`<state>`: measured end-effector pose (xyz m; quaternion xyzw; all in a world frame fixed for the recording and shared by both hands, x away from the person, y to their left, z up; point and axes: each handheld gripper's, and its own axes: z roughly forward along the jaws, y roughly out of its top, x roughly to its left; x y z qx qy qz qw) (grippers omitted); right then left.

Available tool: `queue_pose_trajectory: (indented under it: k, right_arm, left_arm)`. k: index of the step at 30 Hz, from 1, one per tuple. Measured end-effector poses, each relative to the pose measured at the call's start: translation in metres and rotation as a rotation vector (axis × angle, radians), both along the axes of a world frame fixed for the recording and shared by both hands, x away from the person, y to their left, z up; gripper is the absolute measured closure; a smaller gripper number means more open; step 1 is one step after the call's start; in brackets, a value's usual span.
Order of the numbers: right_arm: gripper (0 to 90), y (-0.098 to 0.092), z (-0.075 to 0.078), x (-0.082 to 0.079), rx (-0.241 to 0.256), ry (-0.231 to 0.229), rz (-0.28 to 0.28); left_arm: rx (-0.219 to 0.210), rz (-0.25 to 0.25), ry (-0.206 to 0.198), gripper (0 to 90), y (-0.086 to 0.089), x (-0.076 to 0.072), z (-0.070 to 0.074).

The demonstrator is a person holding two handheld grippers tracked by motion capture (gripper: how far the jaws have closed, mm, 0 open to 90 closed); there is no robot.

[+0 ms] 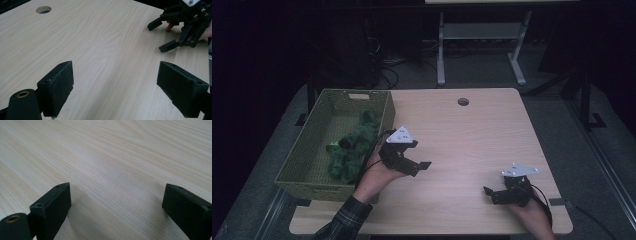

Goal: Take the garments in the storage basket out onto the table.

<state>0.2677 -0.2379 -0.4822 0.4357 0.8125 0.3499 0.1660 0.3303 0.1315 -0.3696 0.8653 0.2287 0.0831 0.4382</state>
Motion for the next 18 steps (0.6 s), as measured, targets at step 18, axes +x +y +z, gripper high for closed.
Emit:
queue_pose_trajectory:
  k: [18]
  right_arm:
    - [8.2, 0.0, 0.0, 0.0, -0.001, 0.0, 0.0]
  left_arm:
    - [0.014, 0.033, -0.016, 13.7, 0.027, 0.018, 0.023]
